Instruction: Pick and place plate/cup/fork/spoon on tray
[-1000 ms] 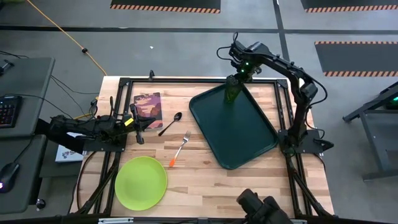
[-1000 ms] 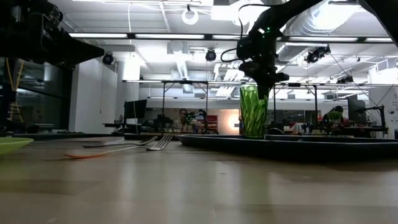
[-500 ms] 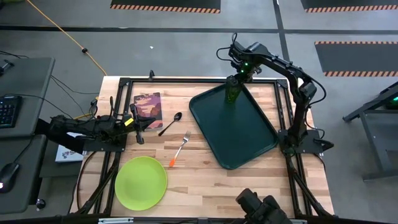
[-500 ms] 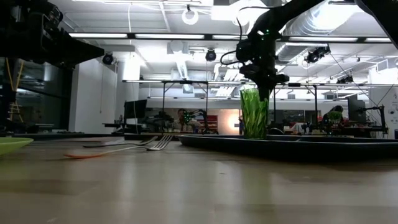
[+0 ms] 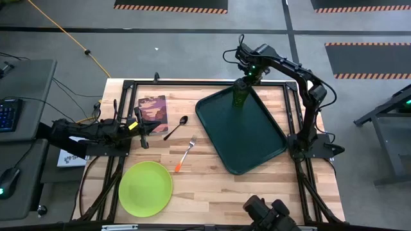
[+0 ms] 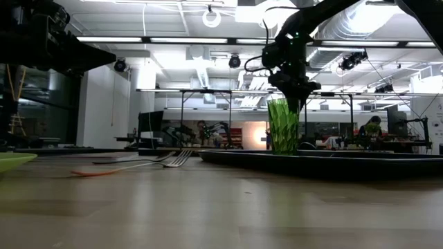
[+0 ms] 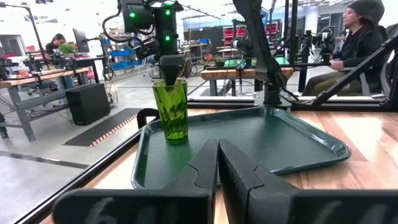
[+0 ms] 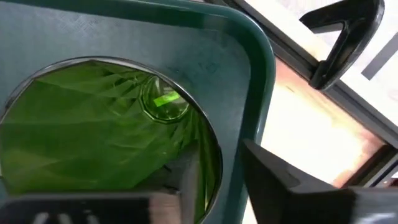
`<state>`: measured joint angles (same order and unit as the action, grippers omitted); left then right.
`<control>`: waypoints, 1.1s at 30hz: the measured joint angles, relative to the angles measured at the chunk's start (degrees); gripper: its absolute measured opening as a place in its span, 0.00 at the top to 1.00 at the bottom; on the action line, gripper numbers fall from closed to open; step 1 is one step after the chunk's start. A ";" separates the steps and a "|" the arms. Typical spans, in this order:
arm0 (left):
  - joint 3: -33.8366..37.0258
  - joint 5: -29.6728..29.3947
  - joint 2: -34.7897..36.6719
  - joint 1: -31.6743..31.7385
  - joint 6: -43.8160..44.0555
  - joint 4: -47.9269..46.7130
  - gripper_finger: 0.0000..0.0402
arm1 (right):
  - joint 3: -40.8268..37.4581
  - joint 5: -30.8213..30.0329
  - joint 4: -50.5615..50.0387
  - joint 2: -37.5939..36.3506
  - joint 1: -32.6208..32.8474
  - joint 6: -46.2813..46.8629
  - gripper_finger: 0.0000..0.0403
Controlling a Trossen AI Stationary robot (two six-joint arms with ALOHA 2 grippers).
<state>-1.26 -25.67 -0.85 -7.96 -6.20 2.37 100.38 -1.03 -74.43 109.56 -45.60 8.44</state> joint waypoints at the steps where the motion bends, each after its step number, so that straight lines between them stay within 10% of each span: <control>1: 0.00 0.00 0.01 0.00 0.00 -0.01 0.99 | 0.00 0.01 0.15 0.00 0.00 -0.86 0.67; 12: 0.00 0.00 0.01 0.01 0.00 0.00 0.99 | 0.02 0.77 1.35 -4.03 -0.11 -7.29 0.42; 28: 0.00 0.00 0.00 0.00 0.00 0.00 0.99 | -0.28 10.27 3.87 -22.09 4.20 -13.59 0.40; 33: -0.01 0.00 0.00 0.01 0.00 -0.01 0.99 | -13.78 16.76 16.82 -34.03 10.19 -14.96 0.40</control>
<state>-1.26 -25.67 -0.85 -7.95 -6.20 2.36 86.60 15.73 -57.61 75.53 -35.42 -6.52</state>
